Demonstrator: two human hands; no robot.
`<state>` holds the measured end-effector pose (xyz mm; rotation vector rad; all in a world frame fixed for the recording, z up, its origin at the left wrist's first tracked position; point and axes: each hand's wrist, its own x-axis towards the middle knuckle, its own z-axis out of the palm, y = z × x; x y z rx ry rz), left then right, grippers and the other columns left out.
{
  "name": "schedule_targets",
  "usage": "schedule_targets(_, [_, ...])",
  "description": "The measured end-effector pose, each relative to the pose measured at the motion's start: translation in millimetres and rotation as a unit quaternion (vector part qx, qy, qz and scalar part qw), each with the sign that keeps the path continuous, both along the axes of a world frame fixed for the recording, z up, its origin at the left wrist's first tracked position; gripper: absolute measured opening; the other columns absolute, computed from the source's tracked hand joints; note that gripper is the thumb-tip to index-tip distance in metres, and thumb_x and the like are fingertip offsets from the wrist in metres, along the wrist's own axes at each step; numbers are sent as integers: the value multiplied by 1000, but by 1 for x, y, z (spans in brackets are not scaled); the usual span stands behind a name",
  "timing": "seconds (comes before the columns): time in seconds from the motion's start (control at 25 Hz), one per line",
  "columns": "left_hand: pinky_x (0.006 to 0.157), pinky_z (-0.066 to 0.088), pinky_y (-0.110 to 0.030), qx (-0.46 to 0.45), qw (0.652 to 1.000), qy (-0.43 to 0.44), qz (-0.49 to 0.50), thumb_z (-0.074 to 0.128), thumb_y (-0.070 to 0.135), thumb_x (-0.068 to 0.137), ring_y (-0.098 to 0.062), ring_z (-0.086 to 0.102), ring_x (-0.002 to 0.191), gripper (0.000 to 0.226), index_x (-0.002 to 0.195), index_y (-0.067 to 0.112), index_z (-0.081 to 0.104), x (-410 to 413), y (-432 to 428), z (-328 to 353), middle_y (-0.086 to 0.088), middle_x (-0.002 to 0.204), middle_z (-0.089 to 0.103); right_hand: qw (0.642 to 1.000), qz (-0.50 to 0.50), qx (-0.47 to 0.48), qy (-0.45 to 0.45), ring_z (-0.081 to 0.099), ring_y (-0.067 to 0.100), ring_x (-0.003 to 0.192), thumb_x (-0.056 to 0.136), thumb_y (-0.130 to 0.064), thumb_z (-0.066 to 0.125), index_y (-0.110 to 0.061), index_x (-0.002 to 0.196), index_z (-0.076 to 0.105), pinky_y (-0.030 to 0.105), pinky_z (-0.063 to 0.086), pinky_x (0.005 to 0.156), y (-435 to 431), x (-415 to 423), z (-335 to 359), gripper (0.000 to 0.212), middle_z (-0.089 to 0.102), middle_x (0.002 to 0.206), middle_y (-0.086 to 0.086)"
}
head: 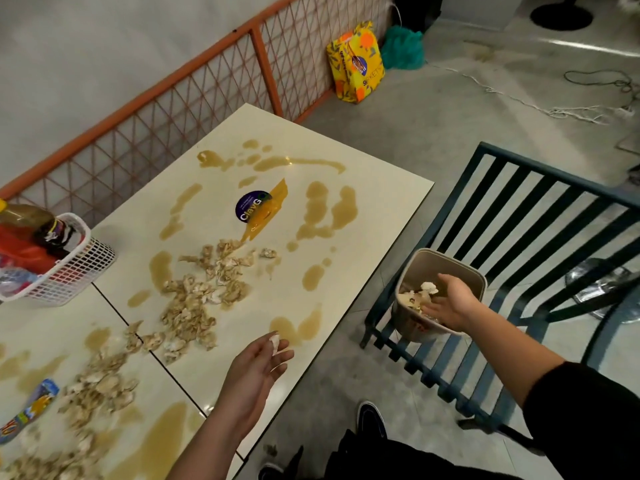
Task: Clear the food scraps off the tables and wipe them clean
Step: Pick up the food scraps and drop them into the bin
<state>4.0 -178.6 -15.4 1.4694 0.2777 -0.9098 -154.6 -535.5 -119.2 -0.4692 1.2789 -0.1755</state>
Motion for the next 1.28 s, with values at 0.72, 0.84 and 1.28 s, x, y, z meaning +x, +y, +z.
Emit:
schedule_targets(0.72, [73, 46, -6, 122, 934, -238, -237, 69, 18, 92, 3, 63, 85, 22, 108, 32, 72, -29, -62, 5, 12, 99, 74, 943, 256, -156, -146, 68, 22, 80, 96, -10, 65, 0, 108, 72, 32, 56, 76, 146, 31, 52, 17, 71, 94, 17])
schedule_targets(0.84, [72, 49, -14, 137, 947, -190, -220, 67, 22, 93, 3, 64, 86, 16, 105, 32, 73, -24, -54, 5, 11, 102, 71, 867, 329, -369, 66, 69, 16, 79, 99, -22, 62, -21, 110, 69, 26, 57, 65, 86, 11, 48, 14, 71, 98, 4])
schedule_targets(1.28, [72, 50, -29, 151, 961, -156, -172, 63, 17, 95, -13, 67, 84, 15, 96, 26, 75, -10, -17, 12, 1, 96, 74, 819, 385, -379, 192, 62, 18, 99, 97, -20, 65, -20, 127, 60, 32, 51, 79, 16, -12, 31, 31, 66, 121, 7])
